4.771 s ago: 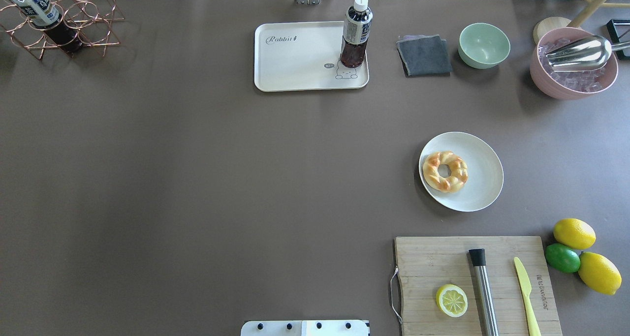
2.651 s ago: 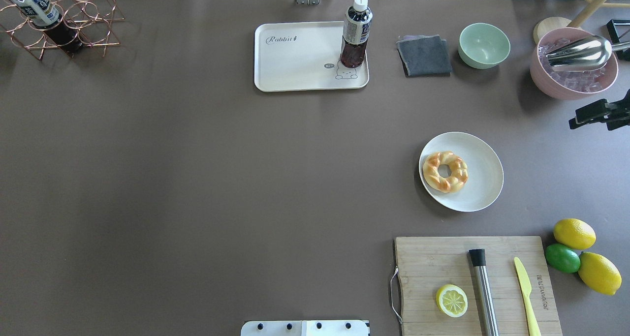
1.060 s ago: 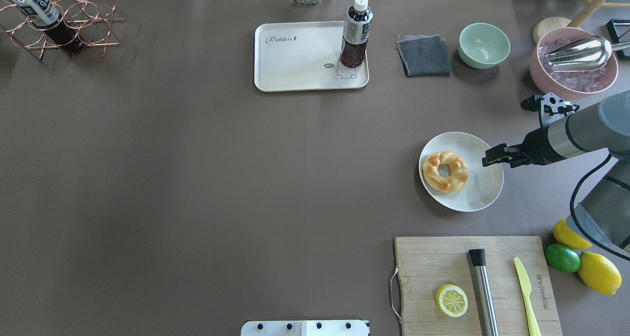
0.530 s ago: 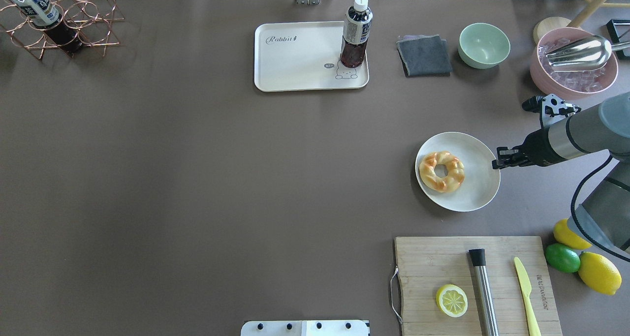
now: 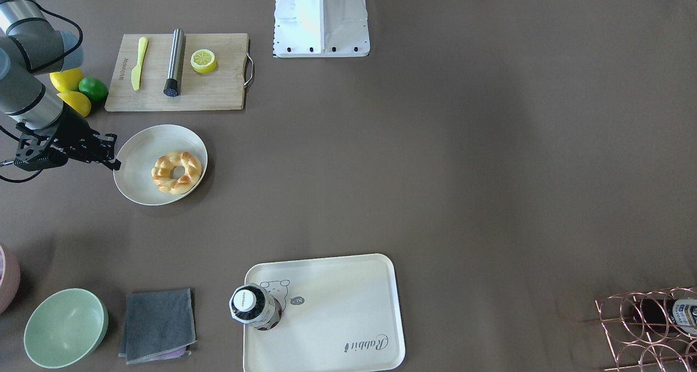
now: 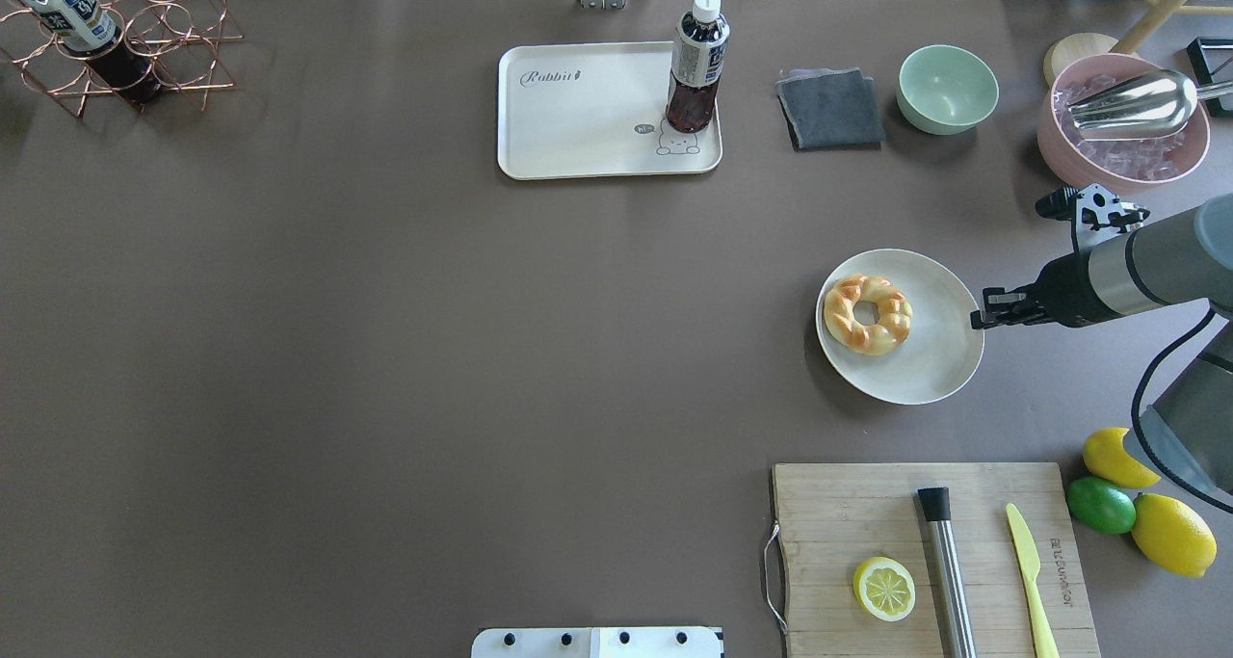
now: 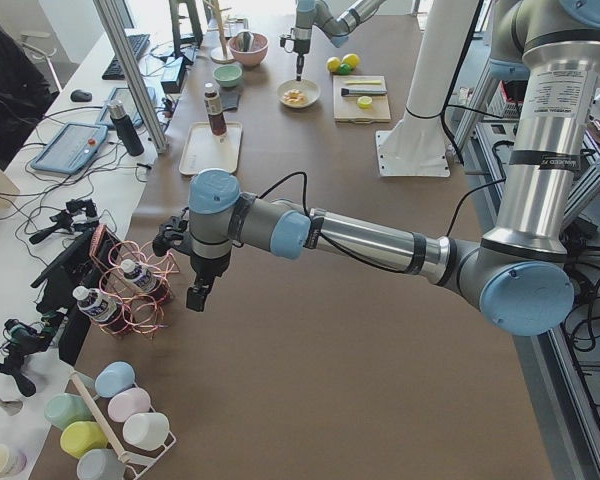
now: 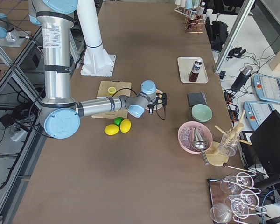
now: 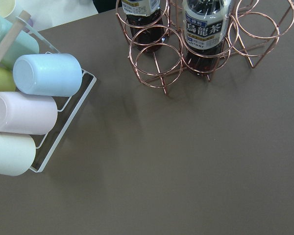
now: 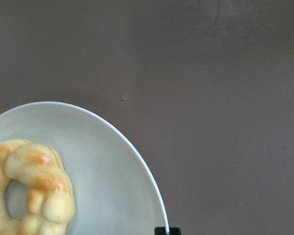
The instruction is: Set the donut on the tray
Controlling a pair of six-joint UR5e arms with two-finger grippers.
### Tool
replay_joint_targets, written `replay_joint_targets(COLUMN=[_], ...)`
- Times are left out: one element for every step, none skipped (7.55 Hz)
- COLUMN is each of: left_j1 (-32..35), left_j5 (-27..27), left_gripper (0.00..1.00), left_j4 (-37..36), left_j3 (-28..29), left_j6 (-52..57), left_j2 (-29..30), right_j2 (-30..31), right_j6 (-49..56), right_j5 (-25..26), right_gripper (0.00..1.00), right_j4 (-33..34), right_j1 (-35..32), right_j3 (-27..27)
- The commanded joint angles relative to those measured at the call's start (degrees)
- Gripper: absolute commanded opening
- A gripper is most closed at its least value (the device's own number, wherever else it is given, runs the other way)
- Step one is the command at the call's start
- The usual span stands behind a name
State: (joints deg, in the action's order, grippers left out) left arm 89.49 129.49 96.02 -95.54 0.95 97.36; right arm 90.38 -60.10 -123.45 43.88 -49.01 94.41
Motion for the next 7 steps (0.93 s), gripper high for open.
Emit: replay_joint_targets(left_j1=[-0.3,-0.3,-0.3,-0.3,-0.2,0.0,-0.1], left_j5=[0.1,-0.1,-1.2,-1.2,-0.8,-0.7,-0.8], left_gripper=[0.98,0.98,0.98,0.98,0.98,0.98,0.98], left_j4=[1.5,0.8,1.3,0.8,1.7,1.9,2.3], left_j3=[0.3,0.4,1.2,1.5,2.2,3.1,4.5], left_j6=[0.1,-0.2,0.1,-0.4,-0.2,0.0,-0.5], left_j2=[-0.2,0.9,1.1,2.4,2.5,2.6,3.2], right_j2=[-0.2,-0.9,-2.5,-4.7,-7.4,-9.4,-13.2], right_j6=[-0.1,-0.1,-0.1,-0.1,-0.1,-0.5,-4.0], right_j5=[-3.2,-3.6,-3.6,-3.9,-3.9,-3.8,-3.6], right_gripper=[0.00,0.00,0.00,0.00,0.00,0.00,0.00], right_j4=[-0.3,-0.2,0.1,1.5,4.6,6.0,8.0], right_j1=[-2.7,-3.4,-3.9,-4.2,-4.5,-4.4,-4.2], right_j3=[3.0,3.1,3.1,3.0,3.1,3.1,3.1])
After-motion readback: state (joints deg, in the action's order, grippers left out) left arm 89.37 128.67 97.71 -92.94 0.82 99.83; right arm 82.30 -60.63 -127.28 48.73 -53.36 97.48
